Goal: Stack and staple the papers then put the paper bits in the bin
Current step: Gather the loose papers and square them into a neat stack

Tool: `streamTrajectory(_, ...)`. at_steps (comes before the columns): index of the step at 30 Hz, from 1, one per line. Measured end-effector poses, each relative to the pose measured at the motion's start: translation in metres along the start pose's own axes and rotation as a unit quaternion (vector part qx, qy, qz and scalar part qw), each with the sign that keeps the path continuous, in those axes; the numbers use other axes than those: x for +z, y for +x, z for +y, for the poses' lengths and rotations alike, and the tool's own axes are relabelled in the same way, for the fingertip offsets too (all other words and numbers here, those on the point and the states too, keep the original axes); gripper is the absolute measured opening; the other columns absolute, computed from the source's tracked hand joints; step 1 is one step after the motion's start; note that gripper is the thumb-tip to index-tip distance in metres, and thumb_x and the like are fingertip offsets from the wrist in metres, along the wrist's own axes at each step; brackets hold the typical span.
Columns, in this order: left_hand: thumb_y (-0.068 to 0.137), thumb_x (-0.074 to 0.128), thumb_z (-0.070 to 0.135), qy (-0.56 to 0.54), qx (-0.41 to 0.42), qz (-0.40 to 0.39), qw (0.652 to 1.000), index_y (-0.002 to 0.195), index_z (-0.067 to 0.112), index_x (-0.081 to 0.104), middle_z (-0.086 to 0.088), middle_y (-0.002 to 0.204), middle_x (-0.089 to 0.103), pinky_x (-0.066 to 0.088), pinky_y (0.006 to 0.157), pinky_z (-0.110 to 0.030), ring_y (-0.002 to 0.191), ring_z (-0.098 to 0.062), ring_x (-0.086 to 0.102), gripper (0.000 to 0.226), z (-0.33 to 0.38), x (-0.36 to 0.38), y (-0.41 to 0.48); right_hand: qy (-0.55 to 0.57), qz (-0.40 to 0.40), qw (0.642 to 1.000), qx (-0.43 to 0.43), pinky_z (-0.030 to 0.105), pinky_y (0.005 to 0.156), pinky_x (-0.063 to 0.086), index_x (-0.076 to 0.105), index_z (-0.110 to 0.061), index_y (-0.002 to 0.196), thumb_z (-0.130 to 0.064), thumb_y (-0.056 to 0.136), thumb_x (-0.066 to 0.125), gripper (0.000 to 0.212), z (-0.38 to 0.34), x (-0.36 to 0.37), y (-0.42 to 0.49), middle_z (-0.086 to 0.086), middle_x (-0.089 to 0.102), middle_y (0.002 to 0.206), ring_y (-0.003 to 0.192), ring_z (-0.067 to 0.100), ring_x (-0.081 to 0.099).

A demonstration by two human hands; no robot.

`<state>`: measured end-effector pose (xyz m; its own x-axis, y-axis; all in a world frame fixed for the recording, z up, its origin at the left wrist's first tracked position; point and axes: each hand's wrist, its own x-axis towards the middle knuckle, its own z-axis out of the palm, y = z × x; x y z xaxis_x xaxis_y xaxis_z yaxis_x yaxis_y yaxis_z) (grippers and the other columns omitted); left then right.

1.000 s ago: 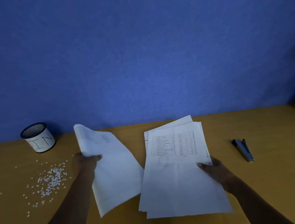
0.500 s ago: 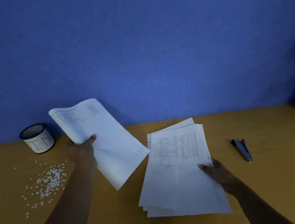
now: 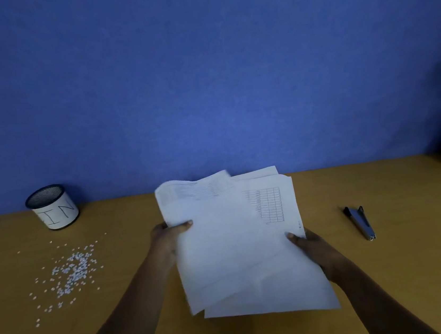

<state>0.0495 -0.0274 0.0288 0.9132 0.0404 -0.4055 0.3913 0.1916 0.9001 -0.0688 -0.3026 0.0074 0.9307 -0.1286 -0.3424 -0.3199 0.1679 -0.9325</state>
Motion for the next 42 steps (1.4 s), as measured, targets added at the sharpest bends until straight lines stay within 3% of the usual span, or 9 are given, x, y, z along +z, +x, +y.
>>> streamTrajectory(5, 0.067, 0.08, 0.002, 0.102, 0.014, 0.006, 0.995, 0.118, -0.003, 0.054, -0.015, 0.115, 0.062, 0.05, 0.075, -0.035, 0.1, -0.033, 0.062, 0.058, -0.015, 0.006, -0.001, -0.065, 0.011, 0.998, -0.015, 0.05, 0.089, 0.052, 0.067, -0.023, 0.091, -0.032, 0.092, 0.052, 0.017, -0.009, 0.009, -0.002, 0.01, 0.071, 0.099, 0.094, 0.03, 0.067)
streamTrajectory(8, 0.07, 0.078, 0.004, 0.088, 0.012, -0.019, 0.996, 0.12, 0.0, 0.055, -0.013, 0.116, 0.063, 0.05, 0.079, -0.036, 0.101, -0.031, 0.061, 0.055, -0.02, 0.004, -0.004, -0.13, 0.015, 0.991, -0.021, 0.055, 0.094, 0.048, 0.066, -0.027, 0.091, -0.042, 0.093, 0.047, 0.024, -0.009, 0.01, -0.001, 0.011, 0.069, 0.106, 0.1, 0.032, 0.064)
streamTrajectory(12, 0.073, 0.074, 0.003, 0.061, 0.004, -0.082, 0.995, 0.122, 0.006, 0.057, -0.014, 0.119, 0.064, 0.053, 0.081, -0.039, 0.104, -0.032, 0.062, 0.052, -0.026, 0.0, -0.005, -0.147, 0.012, 0.989, -0.009, 0.049, 0.091, 0.05, 0.068, -0.025, 0.092, -0.05, 0.092, 0.044, 0.035, -0.01, 0.015, -0.001, 0.012, 0.069, 0.101, 0.096, 0.033, 0.064)
streamTrajectory(15, 0.073, 0.07, -0.007, 0.054, 0.003, -0.112, 0.992, 0.122, 0.004, 0.056, -0.017, 0.119, 0.063, 0.052, 0.081, -0.041, 0.104, -0.035, 0.061, 0.052, -0.027, -0.001, -0.007, -0.082, 0.016, 0.996, 0.033, 0.033, 0.072, 0.052, 0.067, -0.02, 0.095, -0.049, 0.093, 0.042, 0.039, -0.013, 0.018, -0.002, 0.007, 0.07, 0.094, 0.086, 0.024, 0.066)
streamTrajectory(20, 0.07, 0.065, -0.017, 0.037, 0.048, -0.13, 0.99, 0.124, 0.004, 0.053, -0.017, 0.114, 0.063, 0.049, 0.089, -0.047, 0.107, -0.037, 0.059, 0.059, -0.022, 0.001, -0.012, 0.02, -0.009, 0.997, 0.073, 0.031, 0.073, 0.055, 0.064, -0.019, 0.101, -0.048, 0.093, 0.04, 0.039, -0.017, 0.019, 0.001, 0.004, 0.072, 0.1, 0.093, 0.02, 0.068)
streamTrajectory(24, 0.056, 0.073, -0.006, 0.032, 0.081, -0.164, 0.983, 0.117, 0.001, 0.058, -0.016, 0.109, 0.066, 0.048, 0.09, -0.042, 0.103, -0.033, 0.061, 0.063, -0.015, 0.012, -0.02, -0.019, -0.021, 1.0, 0.0, 0.025, 0.076, 0.056, 0.065, -0.018, 0.101, -0.026, 0.087, 0.06, 0.017, -0.021, 0.029, 0.003, 0.002, 0.071, 0.105, 0.092, 0.013, 0.069)
streamTrajectory(27, 0.066, 0.073, -0.008, 0.045, 0.099, -0.178, 0.978, 0.11, 0.002, 0.062, -0.011, 0.104, 0.068, 0.049, 0.089, -0.036, 0.095, -0.026, 0.064, 0.046, -0.007, 0.02, -0.024, -0.046, 0.013, 0.997, -0.054, 0.025, 0.078, 0.055, 0.066, -0.021, 0.096, -0.018, 0.081, 0.069, 0.015, -0.023, 0.034, 0.007, 0.004, 0.07, 0.108, 0.093, 0.012, 0.068)
streamTrajectory(34, 0.074, 0.064, -0.013, 0.02, 0.179, -0.153, 0.972, 0.095, 0.006, 0.066, 0.006, 0.075, 0.074, 0.058, 0.069, -0.023, 0.07, -0.009, 0.07, 0.028, 0.016, 0.023, -0.028, -0.035, 0.067, 0.984, -0.161, 0.01, 0.057, 0.052, 0.065, -0.024, 0.083, -0.011, 0.082, 0.068, 0.014, -0.042, 0.048, 0.0, -0.007, 0.069, 0.086, 0.067, -0.005, 0.068)
streamTrajectory(42, 0.064, 0.076, -0.003, 0.022, 0.243, -0.182, 0.953, 0.095, 0.017, 0.067, 0.008, 0.088, 0.075, 0.056, 0.068, -0.02, 0.085, -0.008, 0.07, 0.038, 0.03, 0.012, -0.039, -0.018, 0.05, 0.975, -0.215, 0.016, 0.064, 0.055, 0.067, -0.027, 0.087, -0.012, 0.074, 0.075, 0.022, -0.057, 0.059, -0.006, -0.011, 0.073, 0.087, 0.08, 0.002, 0.07)
